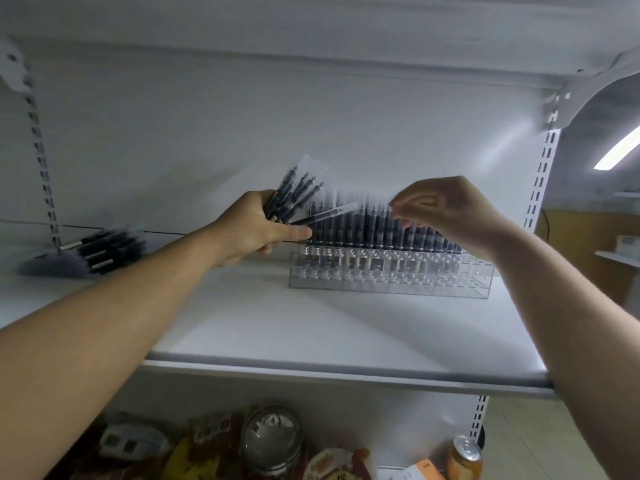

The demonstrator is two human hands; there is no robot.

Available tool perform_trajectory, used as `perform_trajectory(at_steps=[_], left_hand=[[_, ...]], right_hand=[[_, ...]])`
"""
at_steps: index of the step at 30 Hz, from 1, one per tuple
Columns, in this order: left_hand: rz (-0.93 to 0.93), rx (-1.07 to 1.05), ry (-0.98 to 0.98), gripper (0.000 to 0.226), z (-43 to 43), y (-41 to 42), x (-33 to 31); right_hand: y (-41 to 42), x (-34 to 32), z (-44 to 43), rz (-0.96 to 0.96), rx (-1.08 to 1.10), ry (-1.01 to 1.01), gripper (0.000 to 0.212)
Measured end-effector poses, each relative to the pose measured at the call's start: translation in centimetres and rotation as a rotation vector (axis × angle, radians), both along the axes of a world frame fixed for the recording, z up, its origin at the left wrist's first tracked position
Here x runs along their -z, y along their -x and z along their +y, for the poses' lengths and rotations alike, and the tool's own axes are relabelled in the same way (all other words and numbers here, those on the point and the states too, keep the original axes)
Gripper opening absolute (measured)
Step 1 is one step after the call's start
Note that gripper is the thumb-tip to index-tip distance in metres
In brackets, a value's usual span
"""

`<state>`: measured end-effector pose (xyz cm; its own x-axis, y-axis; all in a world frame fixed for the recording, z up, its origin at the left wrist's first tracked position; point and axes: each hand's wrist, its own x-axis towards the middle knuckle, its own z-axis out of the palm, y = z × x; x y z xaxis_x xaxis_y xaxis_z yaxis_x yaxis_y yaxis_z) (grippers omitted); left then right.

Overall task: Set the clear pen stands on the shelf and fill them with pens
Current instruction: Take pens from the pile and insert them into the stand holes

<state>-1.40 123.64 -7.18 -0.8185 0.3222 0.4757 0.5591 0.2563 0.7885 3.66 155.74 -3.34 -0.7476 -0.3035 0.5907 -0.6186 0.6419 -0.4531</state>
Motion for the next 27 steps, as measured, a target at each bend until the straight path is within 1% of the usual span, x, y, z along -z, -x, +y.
perform_trajectory(at_steps=[1, 3, 4, 6, 9, 10, 12, 14, 15, 17, 20, 22, 25, 26, 27], left_hand=[[-0.015, 0.007, -0.028, 0.040, 0.0, 0.1, 0.0], [-0.026, -0.009, -0.047, 0.036, 0.0, 0.3, 0.1], [-0.024, -0.025, -0.049, 0.034, 0.0, 0.4, 0.2], [-0.014, -0.068, -0.069, 0.030, -0.2, 0.7, 0.2], [-0.020, -0.081, -0.162, 0.023, -0.3, 1.0, 0.0], [-0.035, -0.073, -0.192, 0.022, -0.3, 1.1, -0.1], [-0.061, -0.046, -0.231, 0.022, -0.6, 1.4, -0.2], [-0.065, -0.004, -0.240, 0.023, -0.6, 1.4, -0.2], [-0.064, 0.021, -0.241, 0.023, -0.6, 1.3, -0.2], [-0.064, 0.056, -0.239, 0.025, -0.5, 1.2, -0.1], [-0.070, 0.053, -0.246, 0.027, -0.3, 1.2, -0.2], [-0.081, 0.050, -0.244, 0.029, -0.3, 1.2, -0.2], [-0.092, 0.055, -0.221, 0.036, -0.3, 1.2, -0.1], [-0.094, 0.043, -0.221, 0.037, -0.4, 1.3, 0.0], [-0.098, 0.022, -0.227, 0.036, -0.5, 1.3, 0.1]], right_hand=[[0.0, -0.3, -1.6, -0.031, -0.054, -0.007, 0.023], [0.6, -1.2, -4.8, -0.115, -0.133, -0.012, 0.037], [1.1, -1.8, -6.2, -0.155, -0.152, 0.027, 0.043], [2.3, -2.9, -8.7, -0.201, -0.158, 0.184, 0.043], [4.0, -3.7, -11.1, -0.260, -0.181, 0.433, 0.046], [4.4, -3.6, -11.6, -0.297, -0.209, 0.488, 0.046], [5.0, -2.9, -12.4, -0.343, -0.273, 0.551, 0.036], [5.4, -1.5, -12.9, -0.354, -0.315, 0.568, 0.025], [5.7, -0.7, -13.1, -0.355, -0.326, 0.560, 0.023], [6.1, 0.6, -13.5, -0.337, -0.318, 0.527, 0.023], [6.1, 1.4, -14.1, -0.246, -0.270, 0.527, 0.018], [5.7, 1.3, -14.4, -0.186, -0.245, 0.599, 0.020], [5.3, 0.7, -14.2, -0.107, -0.216, 0.781, 0.027], [5.2, 0.4, -13.9, -0.060, -0.184, 0.811, 0.026], [5.3, 0.2, -13.4, -0.001, -0.137, 0.799, 0.024]])
